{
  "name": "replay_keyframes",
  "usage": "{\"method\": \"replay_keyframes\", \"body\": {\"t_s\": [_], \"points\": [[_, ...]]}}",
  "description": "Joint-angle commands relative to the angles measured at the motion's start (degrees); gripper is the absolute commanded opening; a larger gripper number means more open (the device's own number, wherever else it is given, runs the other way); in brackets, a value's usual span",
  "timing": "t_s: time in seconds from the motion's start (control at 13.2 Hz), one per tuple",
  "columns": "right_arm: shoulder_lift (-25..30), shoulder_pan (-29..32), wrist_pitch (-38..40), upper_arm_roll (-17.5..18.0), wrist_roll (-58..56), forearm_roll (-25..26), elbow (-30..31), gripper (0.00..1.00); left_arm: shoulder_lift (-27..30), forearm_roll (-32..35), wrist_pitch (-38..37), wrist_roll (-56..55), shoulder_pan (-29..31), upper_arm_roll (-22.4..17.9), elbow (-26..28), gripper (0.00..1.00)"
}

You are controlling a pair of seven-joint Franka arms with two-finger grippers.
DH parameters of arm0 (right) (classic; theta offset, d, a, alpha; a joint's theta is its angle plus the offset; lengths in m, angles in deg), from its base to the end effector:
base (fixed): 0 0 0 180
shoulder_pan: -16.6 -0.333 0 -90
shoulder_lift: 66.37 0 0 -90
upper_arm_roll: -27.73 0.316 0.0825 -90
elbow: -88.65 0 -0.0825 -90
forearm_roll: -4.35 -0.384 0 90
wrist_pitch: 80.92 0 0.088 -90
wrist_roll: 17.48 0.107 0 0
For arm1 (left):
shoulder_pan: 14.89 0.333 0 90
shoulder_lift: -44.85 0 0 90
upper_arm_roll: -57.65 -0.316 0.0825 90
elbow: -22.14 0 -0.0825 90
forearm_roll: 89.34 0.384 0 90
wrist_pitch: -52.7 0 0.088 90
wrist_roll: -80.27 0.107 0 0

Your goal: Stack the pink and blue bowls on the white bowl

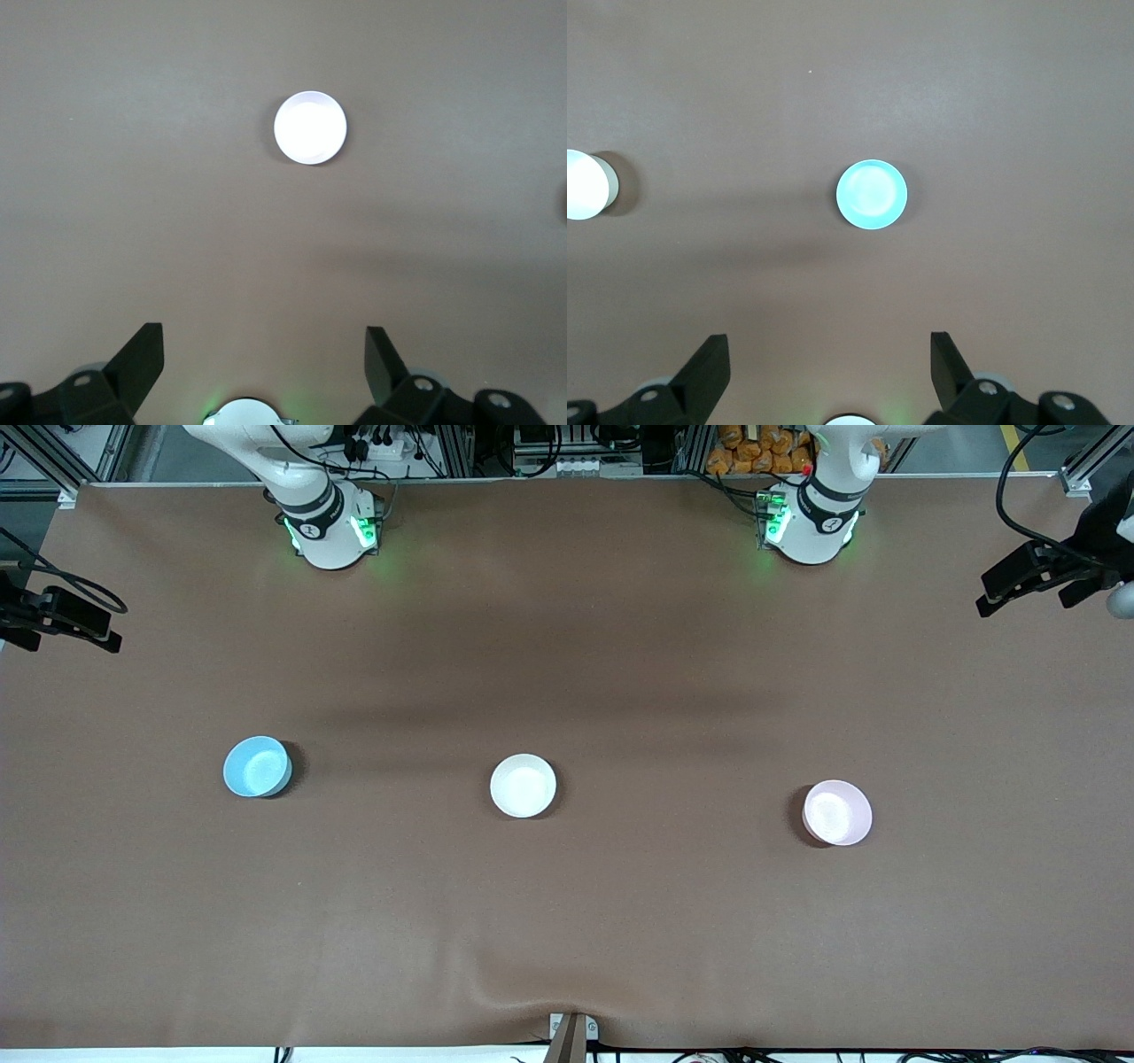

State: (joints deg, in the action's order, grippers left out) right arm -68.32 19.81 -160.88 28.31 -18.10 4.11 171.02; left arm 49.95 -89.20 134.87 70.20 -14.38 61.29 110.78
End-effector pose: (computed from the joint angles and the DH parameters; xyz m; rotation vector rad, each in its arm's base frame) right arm 0.5462 -0.0247 0.6527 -3.1322 0.0540 0.1190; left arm 0.5110 -0.0294 0.6711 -3.1248 -0.1905 0.0360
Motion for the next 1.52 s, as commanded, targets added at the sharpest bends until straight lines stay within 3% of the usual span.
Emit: {"method": "replay_keyframes", "body": {"t_s": [0.0, 1.14, 1.44], "points": [[0.02, 0.74, 0.32, 0.48, 0.18, -0.82, -0.11, 1.00, 0.53, 2.32, -0.08, 0.66, 0.54, 0.22, -0.22, 1.00], [0.02, 0.66, 0.41, 0.48, 0.27, -0.82, -0.11, 1.00, -1.05, 2.42, 0.19, 0.75, 0.46, 0.31, -0.57, 1.00], [0.02, 0.66, 0.41, 0.48, 0.27, -0.82, -0.11, 1.00, -1.67, 2.33, 4.65, 0.84, 0.63, 0.31, 4.08, 1.00]]}}
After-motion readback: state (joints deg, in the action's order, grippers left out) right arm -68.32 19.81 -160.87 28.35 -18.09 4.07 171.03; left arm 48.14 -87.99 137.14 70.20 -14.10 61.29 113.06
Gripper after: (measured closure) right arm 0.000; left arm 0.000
